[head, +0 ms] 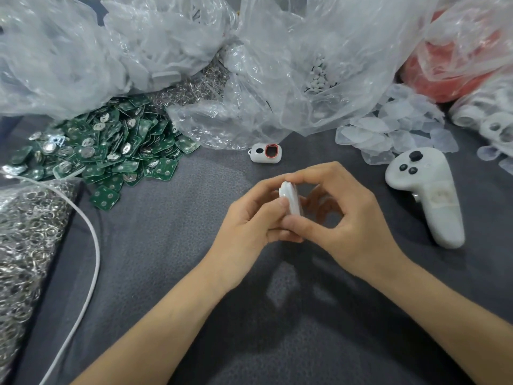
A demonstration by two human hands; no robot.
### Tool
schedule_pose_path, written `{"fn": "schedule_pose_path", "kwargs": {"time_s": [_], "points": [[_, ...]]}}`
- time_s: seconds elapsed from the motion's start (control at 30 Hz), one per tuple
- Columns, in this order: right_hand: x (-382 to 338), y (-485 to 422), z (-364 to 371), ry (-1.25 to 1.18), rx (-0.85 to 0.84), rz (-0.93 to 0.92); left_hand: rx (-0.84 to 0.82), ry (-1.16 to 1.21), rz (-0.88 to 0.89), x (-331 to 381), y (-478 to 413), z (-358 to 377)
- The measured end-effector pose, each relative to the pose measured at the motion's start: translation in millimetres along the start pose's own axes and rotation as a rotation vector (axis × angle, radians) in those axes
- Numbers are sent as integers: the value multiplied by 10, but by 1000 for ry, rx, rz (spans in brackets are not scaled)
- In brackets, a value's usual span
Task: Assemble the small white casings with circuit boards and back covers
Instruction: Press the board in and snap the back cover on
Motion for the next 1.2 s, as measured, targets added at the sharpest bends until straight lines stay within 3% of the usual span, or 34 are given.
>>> {"fn": "schedule_pose_path", "kwargs": {"time_s": [0.23,0.43,0.83,1.2], "points": [[-26,-1,81,192,21,-80,33,161,-29,-58,-19,77],[15,20,113,190,50,-81,12,187,-87,-144,-38,130],[81,-117,257,137,-53,-28,57,170,-158,-258,-66,111],[-44,-80,228,245,87,-199,29,298,-171,-227,-58,149]]}}
Point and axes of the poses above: each hand's wrist, its own y-axis away from the middle knuckle, its own z-axis out of the palm, x = y × z, the point moved 7 cm from there along -y, towards the middle knuckle, and after that the axes turned 15 degrees about -z, right-handed, at the moved point
